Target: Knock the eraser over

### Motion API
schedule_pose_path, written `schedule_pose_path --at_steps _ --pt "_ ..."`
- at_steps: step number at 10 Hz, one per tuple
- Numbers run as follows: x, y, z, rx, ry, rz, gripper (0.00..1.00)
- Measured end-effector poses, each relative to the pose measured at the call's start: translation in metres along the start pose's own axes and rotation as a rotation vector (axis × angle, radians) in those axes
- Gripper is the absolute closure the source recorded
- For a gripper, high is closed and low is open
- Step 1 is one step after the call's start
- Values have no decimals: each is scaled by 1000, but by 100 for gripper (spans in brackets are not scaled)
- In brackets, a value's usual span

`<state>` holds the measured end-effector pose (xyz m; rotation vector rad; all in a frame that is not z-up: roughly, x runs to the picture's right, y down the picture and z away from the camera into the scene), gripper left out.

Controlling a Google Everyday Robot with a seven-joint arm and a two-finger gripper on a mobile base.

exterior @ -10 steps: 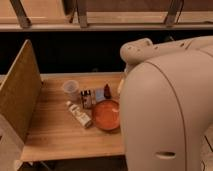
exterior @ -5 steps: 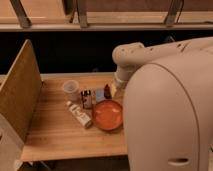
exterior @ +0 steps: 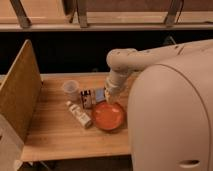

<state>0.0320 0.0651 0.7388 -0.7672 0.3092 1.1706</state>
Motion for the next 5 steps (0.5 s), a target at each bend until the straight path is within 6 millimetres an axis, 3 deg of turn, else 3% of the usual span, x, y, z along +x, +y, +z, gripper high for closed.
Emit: schedule_pose_path --at_steps 3,5 --pt "-9 -2 -1 10 10 -4 85" --pt "-30 27 23 11 86 -101 85"
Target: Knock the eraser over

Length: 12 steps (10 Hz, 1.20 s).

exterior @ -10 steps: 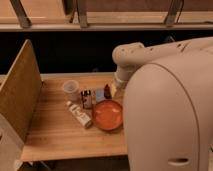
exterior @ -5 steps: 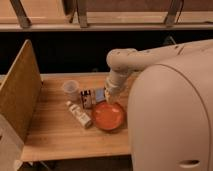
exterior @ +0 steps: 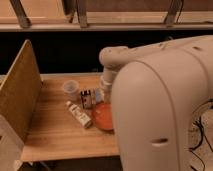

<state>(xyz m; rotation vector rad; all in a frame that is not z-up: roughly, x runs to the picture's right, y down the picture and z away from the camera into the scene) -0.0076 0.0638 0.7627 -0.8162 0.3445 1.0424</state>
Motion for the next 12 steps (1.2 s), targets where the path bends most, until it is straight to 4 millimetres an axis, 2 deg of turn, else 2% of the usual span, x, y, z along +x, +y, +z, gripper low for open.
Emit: schedule_pose_path --at_steps 4,6,7,8,9,11,12 --pt "-31 52 52 -65 137 -130 85" --pt "-45 68 76 -82 181 -182 85" --pt "-59 70 84 -69 169 -220 85" --pt "-73 69 86 -48 141 -256 85" --pt "-102 68 81 -7 55 -335 85" --pt "-133 70 66 43 -61 -439 85" --pt "-142 70 58 70 -105 -480 85"
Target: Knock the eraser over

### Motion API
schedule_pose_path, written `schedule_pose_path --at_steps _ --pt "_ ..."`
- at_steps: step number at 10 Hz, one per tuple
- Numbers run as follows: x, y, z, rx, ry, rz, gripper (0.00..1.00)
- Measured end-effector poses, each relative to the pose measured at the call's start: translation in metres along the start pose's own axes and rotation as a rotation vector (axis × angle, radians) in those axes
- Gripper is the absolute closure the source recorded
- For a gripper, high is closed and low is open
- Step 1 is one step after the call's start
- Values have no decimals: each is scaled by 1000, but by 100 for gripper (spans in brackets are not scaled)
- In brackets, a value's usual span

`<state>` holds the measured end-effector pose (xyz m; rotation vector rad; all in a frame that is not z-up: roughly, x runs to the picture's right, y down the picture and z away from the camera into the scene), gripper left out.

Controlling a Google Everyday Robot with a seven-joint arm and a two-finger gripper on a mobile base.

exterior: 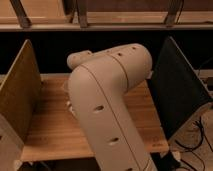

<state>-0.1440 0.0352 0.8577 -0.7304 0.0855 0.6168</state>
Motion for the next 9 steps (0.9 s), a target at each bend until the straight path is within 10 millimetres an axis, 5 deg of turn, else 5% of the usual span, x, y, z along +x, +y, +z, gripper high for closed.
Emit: schedule_pose_path --at_steps 4,6,9 --pt "14 -12 -42 148 -98 -49 85" --pt "46 -29 -72 224 -135 42 85" --pt "121 -64 -118 309 -181 290 85"
